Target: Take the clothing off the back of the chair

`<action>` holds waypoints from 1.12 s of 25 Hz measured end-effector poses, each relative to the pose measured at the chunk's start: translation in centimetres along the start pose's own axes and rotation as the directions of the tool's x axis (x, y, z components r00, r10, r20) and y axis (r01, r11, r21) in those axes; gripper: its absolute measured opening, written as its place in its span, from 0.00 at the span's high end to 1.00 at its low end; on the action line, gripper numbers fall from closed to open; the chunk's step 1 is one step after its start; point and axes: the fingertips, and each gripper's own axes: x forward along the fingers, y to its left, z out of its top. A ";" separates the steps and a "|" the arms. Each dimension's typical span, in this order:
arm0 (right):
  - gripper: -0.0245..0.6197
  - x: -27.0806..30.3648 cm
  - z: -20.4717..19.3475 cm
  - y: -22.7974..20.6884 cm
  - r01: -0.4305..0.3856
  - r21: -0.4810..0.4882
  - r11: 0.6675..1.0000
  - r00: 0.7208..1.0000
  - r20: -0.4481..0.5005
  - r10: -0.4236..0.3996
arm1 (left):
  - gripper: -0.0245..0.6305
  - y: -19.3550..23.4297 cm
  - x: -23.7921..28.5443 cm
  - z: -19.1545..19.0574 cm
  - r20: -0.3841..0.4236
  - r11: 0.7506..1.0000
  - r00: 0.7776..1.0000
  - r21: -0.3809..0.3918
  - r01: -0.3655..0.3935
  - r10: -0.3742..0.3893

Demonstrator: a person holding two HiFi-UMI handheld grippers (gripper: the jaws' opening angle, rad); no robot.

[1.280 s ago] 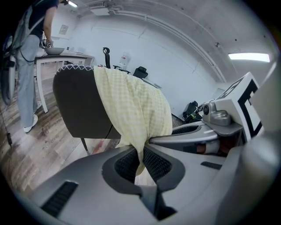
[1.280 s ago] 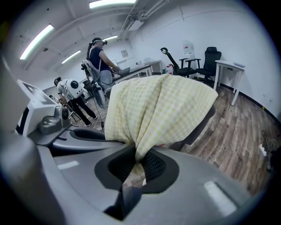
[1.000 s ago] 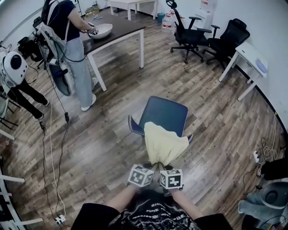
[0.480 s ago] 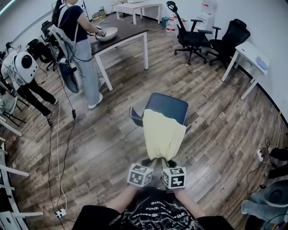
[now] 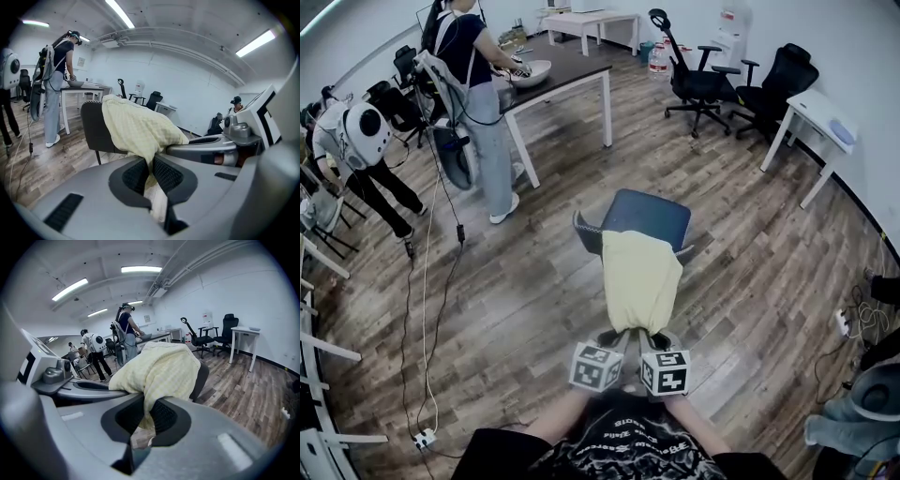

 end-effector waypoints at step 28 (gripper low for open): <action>0.91 -4.1 -0.9 -0.6 0.028 -0.060 0.998 0.997 0.070 -0.024 | 0.92 -3.6 -1.4 -0.3 0.081 0.999 0.997 0.041 -0.005 0.001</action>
